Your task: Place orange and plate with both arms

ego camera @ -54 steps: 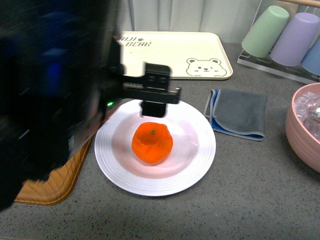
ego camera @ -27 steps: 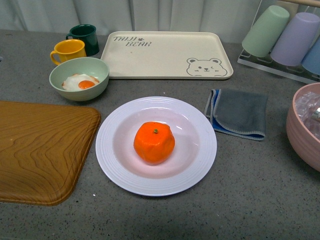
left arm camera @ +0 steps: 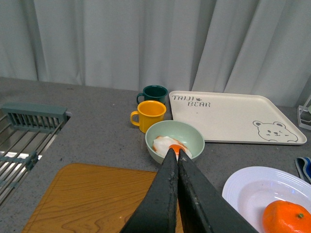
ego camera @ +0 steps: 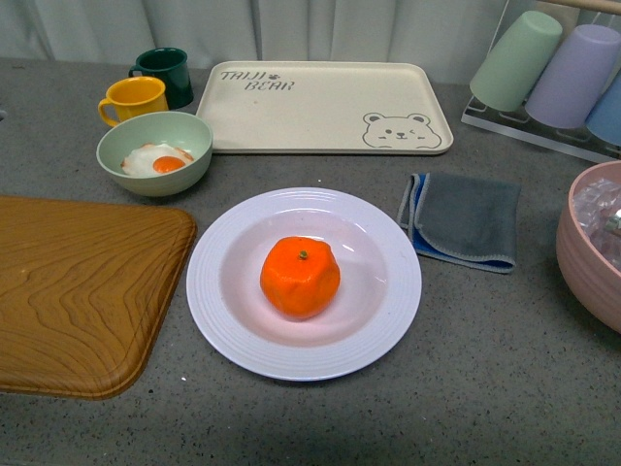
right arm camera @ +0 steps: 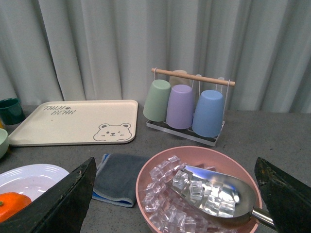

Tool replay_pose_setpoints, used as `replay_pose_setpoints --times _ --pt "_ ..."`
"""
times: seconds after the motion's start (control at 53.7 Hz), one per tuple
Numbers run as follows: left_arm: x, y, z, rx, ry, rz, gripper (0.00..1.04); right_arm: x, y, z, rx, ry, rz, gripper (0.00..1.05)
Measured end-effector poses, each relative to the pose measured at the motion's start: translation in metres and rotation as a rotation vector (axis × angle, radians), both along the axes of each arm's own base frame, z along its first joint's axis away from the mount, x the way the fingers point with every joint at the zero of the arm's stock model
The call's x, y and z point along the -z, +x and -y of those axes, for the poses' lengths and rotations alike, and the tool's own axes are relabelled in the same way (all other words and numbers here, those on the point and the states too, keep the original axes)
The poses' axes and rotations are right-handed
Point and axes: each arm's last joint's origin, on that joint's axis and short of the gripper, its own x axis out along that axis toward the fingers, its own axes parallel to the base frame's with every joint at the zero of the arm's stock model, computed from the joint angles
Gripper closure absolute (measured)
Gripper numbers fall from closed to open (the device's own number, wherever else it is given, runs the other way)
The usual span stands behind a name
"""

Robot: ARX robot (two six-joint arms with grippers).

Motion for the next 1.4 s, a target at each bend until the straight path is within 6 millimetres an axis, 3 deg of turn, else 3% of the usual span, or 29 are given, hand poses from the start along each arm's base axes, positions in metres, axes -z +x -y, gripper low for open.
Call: replay_pose_setpoints --times 1.359,1.396 --pt "-0.002 -0.043 0.0 0.006 0.001 0.011 1.01 0.0 0.0 0.0 0.0 0.0 0.0 0.09" --pt "-0.002 -0.043 0.0 0.006 0.0 0.011 0.95 0.0 0.0 0.0 0.0 0.0 0.0 0.09"
